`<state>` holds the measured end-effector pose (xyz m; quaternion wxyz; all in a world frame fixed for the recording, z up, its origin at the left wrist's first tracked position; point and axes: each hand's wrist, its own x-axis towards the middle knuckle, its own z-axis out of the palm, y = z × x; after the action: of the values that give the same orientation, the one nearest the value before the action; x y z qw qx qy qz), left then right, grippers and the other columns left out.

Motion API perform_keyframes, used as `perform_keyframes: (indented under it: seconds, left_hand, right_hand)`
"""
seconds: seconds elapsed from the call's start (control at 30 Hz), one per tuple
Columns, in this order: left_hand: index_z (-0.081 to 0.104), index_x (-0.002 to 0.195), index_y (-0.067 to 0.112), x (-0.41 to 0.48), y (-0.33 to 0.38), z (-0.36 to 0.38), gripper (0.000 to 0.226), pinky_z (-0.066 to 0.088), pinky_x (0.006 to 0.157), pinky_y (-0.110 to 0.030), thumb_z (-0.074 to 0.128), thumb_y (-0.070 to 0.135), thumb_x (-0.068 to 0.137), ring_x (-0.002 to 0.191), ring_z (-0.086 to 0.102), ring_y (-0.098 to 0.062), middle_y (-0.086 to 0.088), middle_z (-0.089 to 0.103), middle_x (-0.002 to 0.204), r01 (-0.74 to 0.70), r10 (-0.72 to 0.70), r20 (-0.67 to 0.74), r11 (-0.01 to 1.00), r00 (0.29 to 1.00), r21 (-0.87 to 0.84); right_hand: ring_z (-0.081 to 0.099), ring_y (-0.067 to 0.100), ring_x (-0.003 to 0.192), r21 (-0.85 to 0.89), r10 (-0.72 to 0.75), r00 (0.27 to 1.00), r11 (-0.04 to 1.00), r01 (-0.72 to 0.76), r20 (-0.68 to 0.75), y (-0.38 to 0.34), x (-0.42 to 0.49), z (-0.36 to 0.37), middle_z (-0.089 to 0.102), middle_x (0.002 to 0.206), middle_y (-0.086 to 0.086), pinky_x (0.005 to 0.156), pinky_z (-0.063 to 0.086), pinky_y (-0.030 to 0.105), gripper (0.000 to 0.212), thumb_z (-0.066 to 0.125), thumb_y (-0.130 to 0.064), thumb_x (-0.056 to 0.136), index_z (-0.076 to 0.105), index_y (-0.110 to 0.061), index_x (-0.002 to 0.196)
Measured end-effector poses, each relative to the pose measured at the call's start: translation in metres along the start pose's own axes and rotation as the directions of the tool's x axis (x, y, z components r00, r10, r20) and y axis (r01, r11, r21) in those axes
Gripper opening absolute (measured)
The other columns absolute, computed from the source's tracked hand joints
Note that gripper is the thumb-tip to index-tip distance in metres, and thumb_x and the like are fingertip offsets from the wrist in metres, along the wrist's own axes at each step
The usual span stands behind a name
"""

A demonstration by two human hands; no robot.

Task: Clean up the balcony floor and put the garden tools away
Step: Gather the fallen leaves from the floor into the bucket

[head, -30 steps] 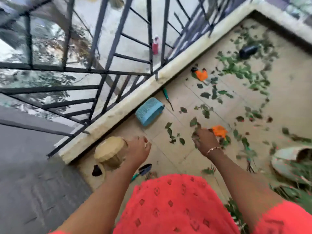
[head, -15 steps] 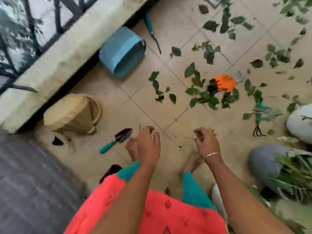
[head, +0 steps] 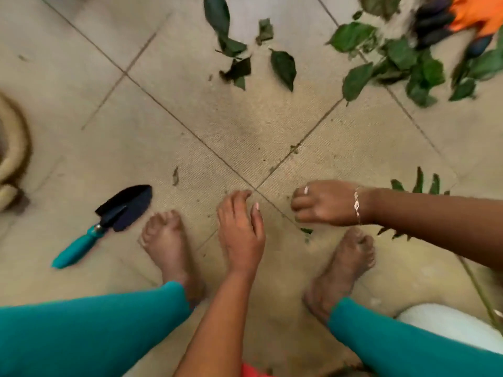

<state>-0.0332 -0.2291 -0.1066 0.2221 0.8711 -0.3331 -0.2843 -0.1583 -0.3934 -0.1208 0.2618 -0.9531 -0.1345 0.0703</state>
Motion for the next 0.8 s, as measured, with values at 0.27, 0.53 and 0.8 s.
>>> perform_keyframes:
  seconds: [0.27,0.53,0.8]
  left_hand:
    - [0.057,0.116,0.01,0.08,0.029,0.05,0.033,0.029,0.092,-0.026,0.042,0.02,0.089,0.107,0.048,-0.027,-0.013,0.054,0.119,-0.119,0.108,-0.226,0.992,0.968,-0.036]
    - [0.048,0.124,0.015,0.086,-0.013,0.028,0.04,0.031,0.1,-0.04,0.039,0.025,0.086,0.123,0.041,-0.034,-0.017,0.045,0.132,0.301,-0.285,-0.472,0.953,0.834,-0.043]
    - [0.049,0.125,0.012,0.084,-0.054,0.005,0.036,0.036,0.093,-0.037,0.056,0.023,0.091,0.118,0.043,-0.028,-0.012,0.044,0.129,0.521,-0.531,-0.456,0.838,0.714,-0.16]
  right_hand:
    - [0.057,0.027,0.112,0.024,-0.351,0.932,0.936,0.35,0.085,-0.005,-0.038,0.079,0.066,0.116,0.008,0.096,0.043,0.037,0.044,0.029,-0.012,0.1,0.072,-0.005,0.093]
    - [0.054,0.021,0.07,-0.02,-0.288,0.955,0.957,0.289,0.066,0.019,0.0,0.04,0.058,0.067,0.002,0.048,0.046,0.025,0.026,0.045,-0.016,0.084,0.059,-0.014,0.063]
    - [0.061,0.028,0.058,-0.009,0.14,0.972,0.99,-0.144,-0.189,0.074,0.039,-0.023,0.063,0.074,0.015,0.05,0.041,0.024,0.029,0.039,-0.014,0.077,0.065,-0.004,0.072]
